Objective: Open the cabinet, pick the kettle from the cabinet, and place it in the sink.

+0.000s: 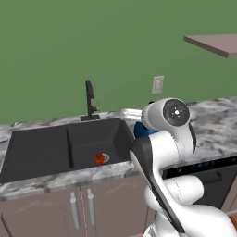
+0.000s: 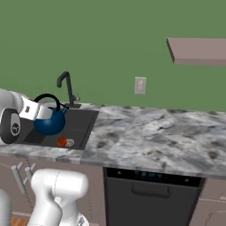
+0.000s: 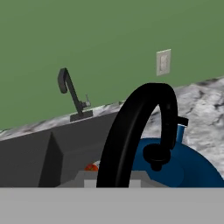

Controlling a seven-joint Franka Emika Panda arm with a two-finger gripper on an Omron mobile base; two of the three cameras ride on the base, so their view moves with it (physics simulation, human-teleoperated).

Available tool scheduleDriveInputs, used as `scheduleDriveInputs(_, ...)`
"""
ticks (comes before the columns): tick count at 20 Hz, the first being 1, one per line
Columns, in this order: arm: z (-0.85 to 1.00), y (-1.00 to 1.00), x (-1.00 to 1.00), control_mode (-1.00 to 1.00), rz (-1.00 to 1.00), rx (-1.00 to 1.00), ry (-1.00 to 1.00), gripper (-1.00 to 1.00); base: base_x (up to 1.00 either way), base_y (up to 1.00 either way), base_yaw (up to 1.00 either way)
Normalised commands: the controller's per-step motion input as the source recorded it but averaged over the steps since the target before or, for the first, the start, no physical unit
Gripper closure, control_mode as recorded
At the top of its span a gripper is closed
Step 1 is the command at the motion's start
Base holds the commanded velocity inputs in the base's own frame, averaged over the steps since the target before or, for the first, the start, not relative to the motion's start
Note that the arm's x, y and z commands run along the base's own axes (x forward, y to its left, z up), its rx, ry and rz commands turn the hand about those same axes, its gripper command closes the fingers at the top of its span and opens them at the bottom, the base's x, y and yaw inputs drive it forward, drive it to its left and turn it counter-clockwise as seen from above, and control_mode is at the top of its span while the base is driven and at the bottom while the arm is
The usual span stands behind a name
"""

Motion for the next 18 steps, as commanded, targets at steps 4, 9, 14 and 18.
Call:
scheduleDriveInputs(4,0.00,0.00,0.00,1.00,0.00,0.00,0.00,1.00,0.07,0.28,0.00)
scheduleDriveInputs(9,0.00,0.00,0.00,1.00,0.00,0.00,0.00,1.00,0.02,0.34,0.00)
scheduleDriveInputs(14,0.00,0.00,0.00,1.00,0.00,0.00,0.00,1.00,0.15,0.26,0.00)
scheduleDriveInputs(18,0.00,0.00,0.00,1.00,0.00,0.00,0.00,1.00,0.24,0.14,0.00)
